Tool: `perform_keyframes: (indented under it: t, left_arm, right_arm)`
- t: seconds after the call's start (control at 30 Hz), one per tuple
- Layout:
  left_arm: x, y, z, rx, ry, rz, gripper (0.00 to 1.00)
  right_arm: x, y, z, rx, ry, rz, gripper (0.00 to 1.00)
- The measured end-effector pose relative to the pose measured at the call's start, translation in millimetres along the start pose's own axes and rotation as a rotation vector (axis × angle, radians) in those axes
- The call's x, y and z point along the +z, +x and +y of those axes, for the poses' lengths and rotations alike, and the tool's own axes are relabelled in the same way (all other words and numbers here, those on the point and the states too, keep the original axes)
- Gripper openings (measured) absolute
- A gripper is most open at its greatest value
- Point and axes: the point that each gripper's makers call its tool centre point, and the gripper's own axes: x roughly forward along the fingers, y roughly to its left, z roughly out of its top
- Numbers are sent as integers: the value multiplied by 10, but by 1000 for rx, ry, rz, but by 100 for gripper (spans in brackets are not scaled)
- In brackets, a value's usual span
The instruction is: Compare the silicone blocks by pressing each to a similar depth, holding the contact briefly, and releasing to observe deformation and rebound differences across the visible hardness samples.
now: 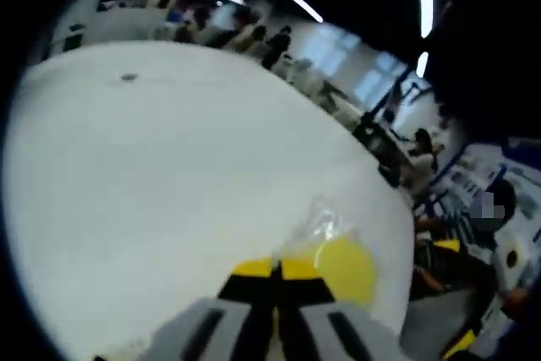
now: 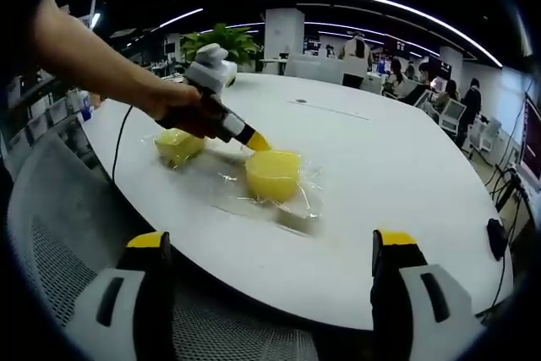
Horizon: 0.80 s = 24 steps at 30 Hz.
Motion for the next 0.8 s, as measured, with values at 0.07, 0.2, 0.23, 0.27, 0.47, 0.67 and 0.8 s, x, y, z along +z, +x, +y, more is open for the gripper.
perform_keyframes:
  t: [0.07, 0.2, 0.23, 0.27, 0.47, 0.67, 0.8]
  left_arm:
    - [32, -28, -11, -3, 16, -15, 0]
    - [143, -117, -59, -15, 23, -60, 0]
    - [180, -152, -84, -18, 32, -73, 0]
    - [206, -175, -103, -19, 40, -80, 0]
    - [336, -332, -244, -56, 91, -135, 0]
    - [429, -460, -473, -93, 186, -156, 0]
    - [580, -566, -663, -144, 237, -201, 0]
  right_arm:
    - [3, 0, -1, -1, 0, -2, 92]
    - [8, -1, 0, 0, 0, -5, 92]
    - [9, -2, 0, -1, 0, -6, 92]
    - [10, -3, 1, 0, -1, -7, 92]
    - [12, -5, 7, 3, -3, -7, 92]
    - [15, -8, 14, 5, -5, -8, 93]
    - [19, -9, 11, 4, -5, -10, 93]
